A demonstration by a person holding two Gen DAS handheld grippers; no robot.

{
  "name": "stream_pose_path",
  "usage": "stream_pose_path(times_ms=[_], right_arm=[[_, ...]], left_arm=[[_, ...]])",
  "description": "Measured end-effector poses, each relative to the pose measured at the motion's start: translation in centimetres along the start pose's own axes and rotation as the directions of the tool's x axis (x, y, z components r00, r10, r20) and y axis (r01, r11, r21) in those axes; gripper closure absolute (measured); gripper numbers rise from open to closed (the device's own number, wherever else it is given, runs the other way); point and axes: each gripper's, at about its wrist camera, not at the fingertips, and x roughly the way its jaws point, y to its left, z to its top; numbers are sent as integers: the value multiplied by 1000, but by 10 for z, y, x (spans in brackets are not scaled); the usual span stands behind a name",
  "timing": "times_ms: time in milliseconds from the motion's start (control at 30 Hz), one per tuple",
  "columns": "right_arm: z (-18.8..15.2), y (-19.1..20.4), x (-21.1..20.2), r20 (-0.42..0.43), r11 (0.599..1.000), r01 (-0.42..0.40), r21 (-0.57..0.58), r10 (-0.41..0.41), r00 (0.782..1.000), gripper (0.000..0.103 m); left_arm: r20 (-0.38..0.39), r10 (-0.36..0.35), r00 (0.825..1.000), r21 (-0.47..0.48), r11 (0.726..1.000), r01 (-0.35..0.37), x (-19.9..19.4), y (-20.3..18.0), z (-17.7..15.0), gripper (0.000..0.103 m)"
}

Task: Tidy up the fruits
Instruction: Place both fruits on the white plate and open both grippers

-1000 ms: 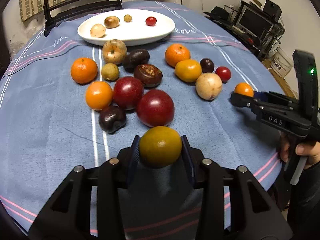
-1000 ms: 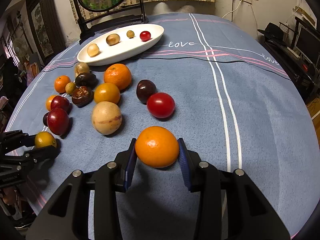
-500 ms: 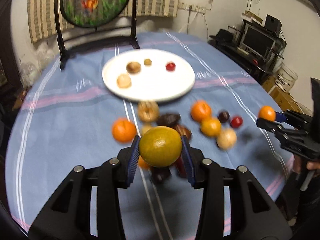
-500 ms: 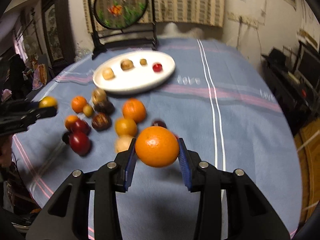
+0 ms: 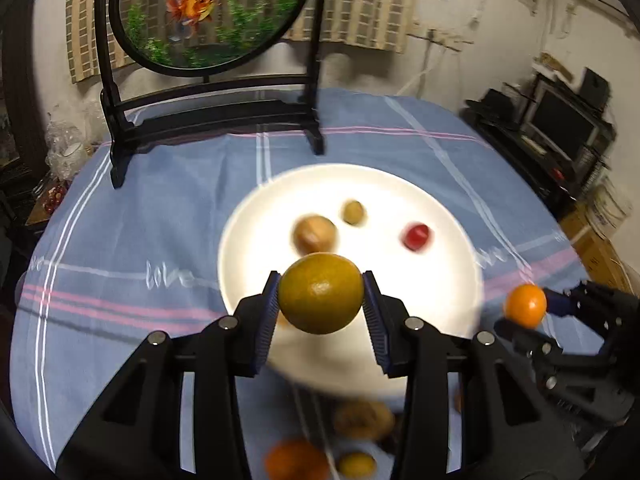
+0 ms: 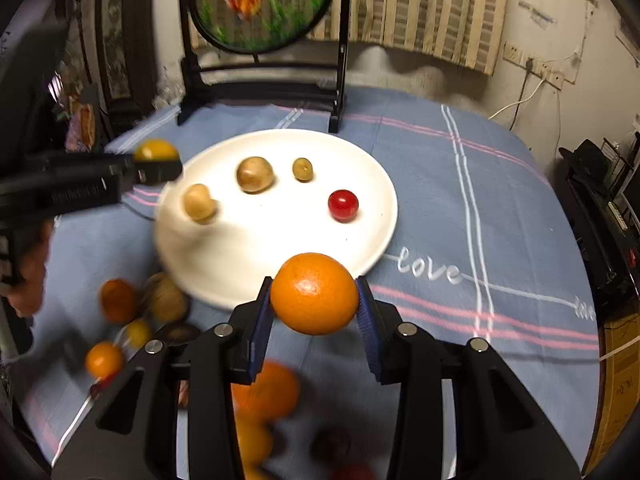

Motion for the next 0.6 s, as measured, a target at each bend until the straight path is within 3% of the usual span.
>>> stream_pose_path(times_ms=[267,400,500,567,600], right_arm=[[28,-14,59,-52,999,21,43,-19,998,63],[29,-19,77,-92,997,32,66,-26,995,63],[30,-22,79,-71,996,34,84,-28,997,59],[31,-23,78,-68,995,30,97,-23,997,58],[31,-23,77,-68,994,31,100,-24,997,58]], left_arm=[[-93,54,994,-51,997,-59,65,26,9,62],[-93,60,994,-49,997,-65,75,30,7,62],[-107,60,992,-57,996,-66,78,30,5,61],[-101,67,993,-53,996,-72,76,27,4,53],[-90,78,993,-50,995,-83,73,26,4,43]])
